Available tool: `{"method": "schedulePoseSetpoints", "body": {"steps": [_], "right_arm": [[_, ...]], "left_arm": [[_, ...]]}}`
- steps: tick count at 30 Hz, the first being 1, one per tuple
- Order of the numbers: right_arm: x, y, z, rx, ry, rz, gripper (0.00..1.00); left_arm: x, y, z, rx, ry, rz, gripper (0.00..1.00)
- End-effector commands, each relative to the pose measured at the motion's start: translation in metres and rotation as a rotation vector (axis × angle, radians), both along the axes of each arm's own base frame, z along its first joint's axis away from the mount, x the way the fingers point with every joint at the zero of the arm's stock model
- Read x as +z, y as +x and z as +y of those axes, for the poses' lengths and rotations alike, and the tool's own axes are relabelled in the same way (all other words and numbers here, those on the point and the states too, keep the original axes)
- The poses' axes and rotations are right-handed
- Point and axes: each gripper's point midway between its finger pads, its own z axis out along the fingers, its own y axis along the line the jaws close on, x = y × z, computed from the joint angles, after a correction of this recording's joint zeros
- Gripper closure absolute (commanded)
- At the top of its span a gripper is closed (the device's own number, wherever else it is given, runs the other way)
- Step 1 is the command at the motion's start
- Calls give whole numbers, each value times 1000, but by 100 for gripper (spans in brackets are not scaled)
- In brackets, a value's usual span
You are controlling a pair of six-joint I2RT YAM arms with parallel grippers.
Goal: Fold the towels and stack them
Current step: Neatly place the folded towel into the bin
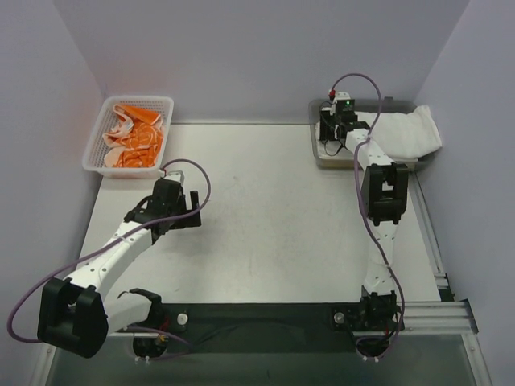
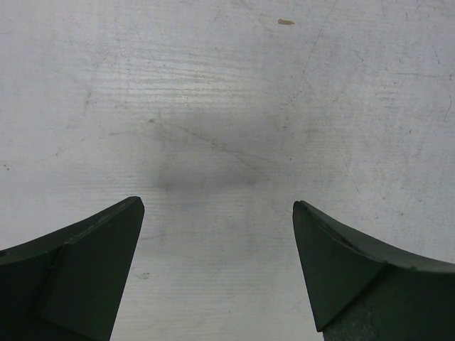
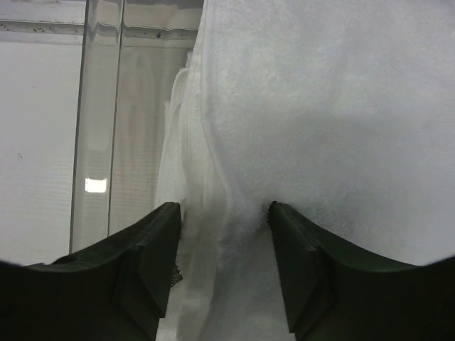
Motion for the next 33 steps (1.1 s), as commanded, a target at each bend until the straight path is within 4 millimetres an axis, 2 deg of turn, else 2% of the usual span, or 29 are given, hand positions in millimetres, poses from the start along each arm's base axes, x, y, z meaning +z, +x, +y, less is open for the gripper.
{"method": "schedulePoseSetpoints", "body": {"steps": [1,2,3,5,6,8,9,15,21,33], "right_arm": [[9,4,-8,-42,-68,-15,51],[10,4,-7,-38,-66,-16,57],[11,4,-5,-33,-63,-19,67],[19,4,-3,-23,-61,-29,76],[22,4,-2,-18,-62,-35,86],[32,3,1,-5,-61,-50,93],[35,3,3,2,-64,-56,100],[59,3,13,17,-53,-102,100],[77,1,34,51,-8,-138,100],[76,-8,59,85,21,-147,100]], "left_arm": [[21,12,-2,-5,-2,-73,2],[20,12,-2,-5,-1,-72,2],[20,12,-1,-4,1,-72,3],[21,12,-1,-4,0,-74,3],[21,12,-2,-5,0,-74,3],[21,12,-2,-4,-1,-75,2],[22,12,-2,-4,-2,-76,3],[23,12,-1,-5,1,-80,2],[24,11,-1,-2,1,-83,3],[25,11,0,-3,2,-89,3]]}}
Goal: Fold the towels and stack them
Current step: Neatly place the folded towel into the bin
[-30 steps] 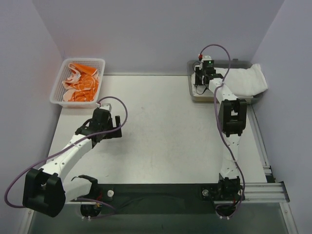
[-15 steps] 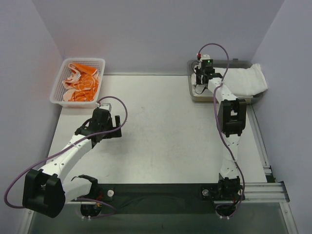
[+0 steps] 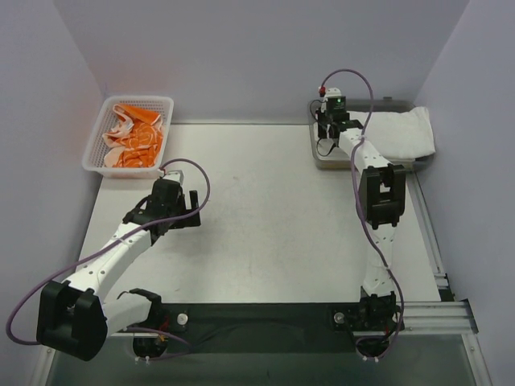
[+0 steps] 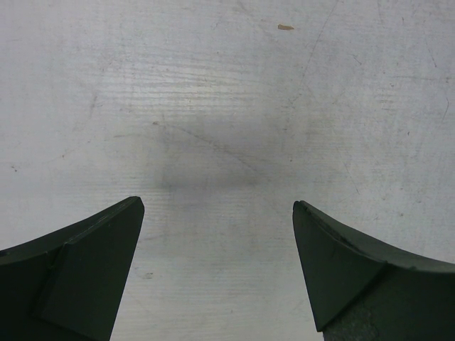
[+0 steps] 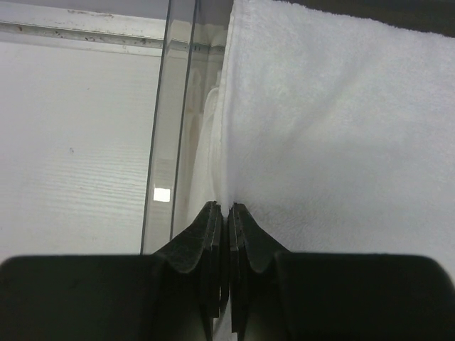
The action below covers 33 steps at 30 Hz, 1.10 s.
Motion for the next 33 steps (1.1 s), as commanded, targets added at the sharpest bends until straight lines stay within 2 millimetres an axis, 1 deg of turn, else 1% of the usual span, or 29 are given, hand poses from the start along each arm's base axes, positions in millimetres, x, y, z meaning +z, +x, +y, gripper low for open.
{"method": "schedulePoseSetpoints", "body": {"steps": [1,3,7,9,12,13,15,17,18,19,22,25,29,30,31,33], "right_arm": [[52,-2,30,56,62,-106,100],[52,-2,32,45,91,-106,100],[36,-3,36,47,97,-76,100],[27,-7,41,62,101,-56,100],[21,-14,47,80,83,-40,100],[26,-15,48,83,80,-51,100],[25,-18,50,89,78,-52,100],[33,-20,51,96,82,-63,100],[42,-15,52,101,86,-102,100],[49,-16,54,107,90,-114,100],[57,-15,56,122,100,-132,100],[51,-16,59,136,105,-117,100],[30,-25,63,164,120,-66,100],[25,-29,69,189,134,-50,100],[26,-31,71,220,126,-51,100],[21,-40,79,266,148,-23,90]], "left_arm": [[20,10,-2,-1,-5,-69,2],[21,10,-2,-2,-6,-73,3],[22,10,-2,-2,-6,-75,3],[22,10,-2,-2,-7,-76,2],[22,10,-2,-3,-5,-75,3],[22,10,-2,-2,-6,-75,3],[21,10,-2,-2,-6,-73,2],[22,10,-1,-1,-7,-76,2],[22,10,-2,-2,-7,-76,2],[23,10,-2,-2,-7,-78,3],[23,10,-2,-3,-7,-81,3],[23,10,-2,-3,-7,-81,3],[24,10,-2,-4,-9,-82,3],[23,9,-2,-4,-8,-80,3],[23,9,-2,-4,-8,-80,3],[24,10,-2,-5,-13,-82,2]]}}
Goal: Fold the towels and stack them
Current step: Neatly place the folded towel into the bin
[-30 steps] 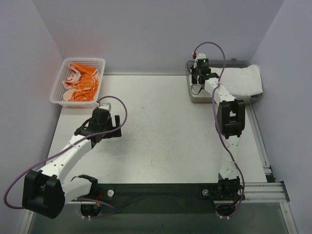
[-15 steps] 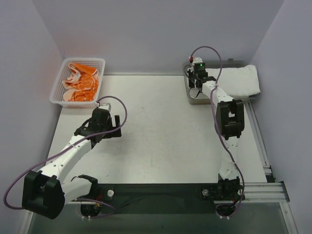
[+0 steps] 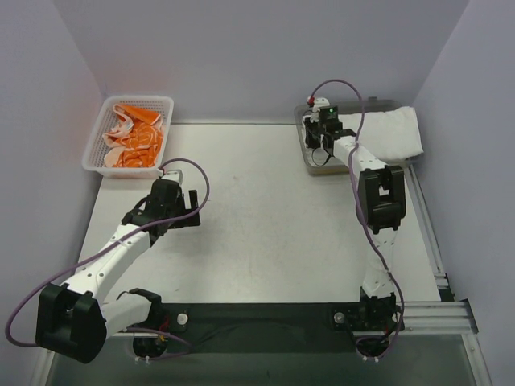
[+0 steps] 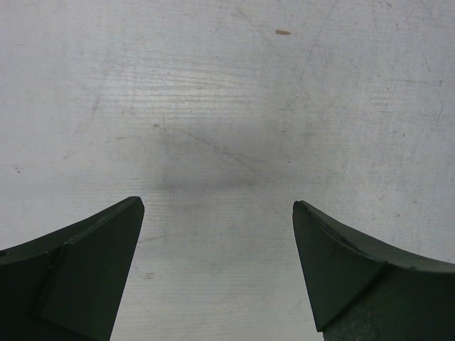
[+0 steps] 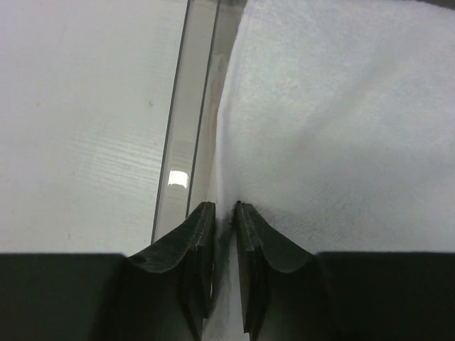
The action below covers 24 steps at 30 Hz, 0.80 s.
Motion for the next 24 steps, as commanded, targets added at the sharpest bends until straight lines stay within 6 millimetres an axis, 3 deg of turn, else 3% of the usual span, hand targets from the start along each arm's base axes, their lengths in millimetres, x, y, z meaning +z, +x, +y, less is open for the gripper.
{"method": "schedulePoseSetpoints", "body": {"steps": [1,4,10,14,18,20,22,24], "right_arm": [[37,-15,34,140,79,-40,78],[49,-20,35,148,92,-51,64],[104,-19,36,137,176,-144,55],[123,-13,30,99,226,-189,52],[115,2,9,-21,205,-210,66],[100,9,4,-65,198,-201,78],[85,13,5,-80,206,-179,85],[73,13,11,-73,229,-148,85]], "left_arm": [[20,9,-3,-6,-11,-67,3],[20,9,-2,-5,-11,-67,3],[20,9,-3,-8,-11,-68,3],[21,9,-3,-7,-12,-73,3],[21,9,-3,-7,-12,-73,3],[21,9,-3,-8,-13,-73,2],[21,9,-3,-8,-13,-73,3],[20,9,-3,-8,-12,-71,3]]}}
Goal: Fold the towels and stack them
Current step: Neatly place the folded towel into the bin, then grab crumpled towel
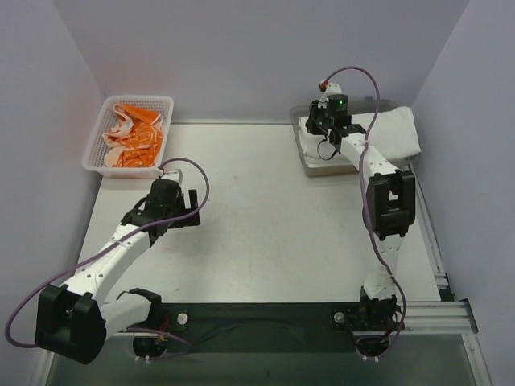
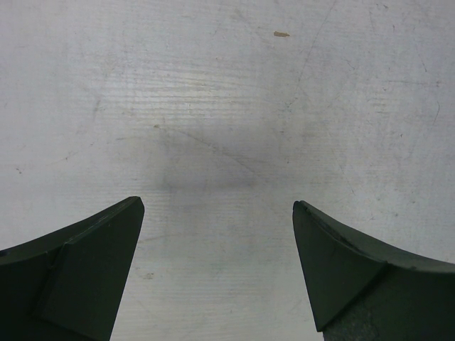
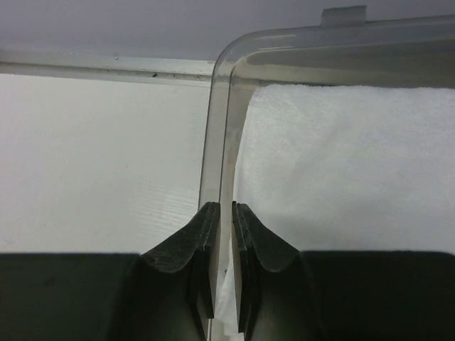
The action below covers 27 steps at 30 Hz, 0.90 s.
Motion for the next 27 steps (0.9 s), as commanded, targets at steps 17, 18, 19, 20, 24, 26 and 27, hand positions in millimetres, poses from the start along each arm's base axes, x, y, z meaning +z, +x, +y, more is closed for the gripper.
{"method": "schedulePoseSetpoints", "body": {"steps": [17,18,19,20,24,26,27], "right_arm": [[-9,-33,12,-34,87,86,69],[20,-40,9,-36,89,42,64],[35,-45,6,-39,81,22,53],[36,-57,1,-48,68,40,47],[86,-114,-25,-118,48,10,16],[83,-142,-35,-140,33,55,6],[85,-162,-44,-163,25,58,2]], "left_arm": [[28,11,-3,0,-30,-99,3],[32,14,-3,5,-36,-109,3],[35,17,-2,14,-40,-113,2],[41,21,2,32,-50,-127,3],[81,43,10,97,-63,-206,2],[104,62,15,131,-60,-234,3],[111,69,23,160,-52,-230,3]]}}
